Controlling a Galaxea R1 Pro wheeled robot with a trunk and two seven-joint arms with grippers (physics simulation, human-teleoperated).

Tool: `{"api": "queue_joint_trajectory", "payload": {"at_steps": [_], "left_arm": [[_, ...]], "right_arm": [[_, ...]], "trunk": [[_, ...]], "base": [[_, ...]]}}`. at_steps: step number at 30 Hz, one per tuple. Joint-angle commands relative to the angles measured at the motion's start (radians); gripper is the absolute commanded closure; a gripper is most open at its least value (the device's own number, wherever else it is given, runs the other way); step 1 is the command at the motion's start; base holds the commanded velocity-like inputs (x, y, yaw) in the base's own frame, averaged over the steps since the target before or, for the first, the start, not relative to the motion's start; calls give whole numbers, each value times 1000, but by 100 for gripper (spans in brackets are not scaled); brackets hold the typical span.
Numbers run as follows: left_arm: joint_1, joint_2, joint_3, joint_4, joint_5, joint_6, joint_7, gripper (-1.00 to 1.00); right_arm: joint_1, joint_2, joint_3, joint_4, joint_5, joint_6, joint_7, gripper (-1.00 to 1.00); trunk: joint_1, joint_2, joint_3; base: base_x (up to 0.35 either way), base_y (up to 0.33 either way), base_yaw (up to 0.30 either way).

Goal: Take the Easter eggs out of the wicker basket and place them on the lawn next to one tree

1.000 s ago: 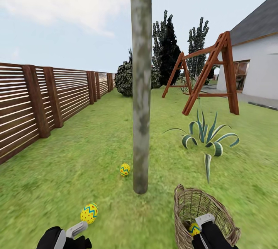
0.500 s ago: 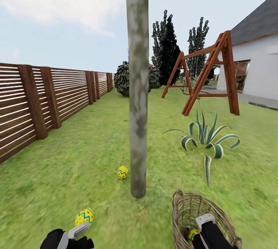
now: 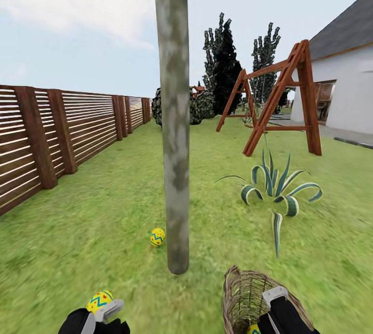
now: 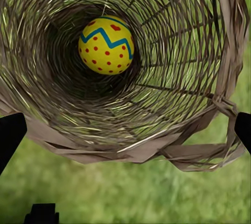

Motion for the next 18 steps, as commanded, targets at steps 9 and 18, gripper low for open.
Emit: {"api": "queue_joint_trajectory", "payload": {"at_steps": [9,18], "left_arm": [[-1,8,7,-2,6,7,-1,-100],[-1,61,14,-4,10,6,-5,-100]], "right_arm": [[-1,-2,1,-1,1,6,4,-100],[-1,-6,0,-1,0,7,8,-100]], "trunk": [[0,-1,-1],[0,-1,-1]], "base": [[2,-2,0],[0,0,0]]}}
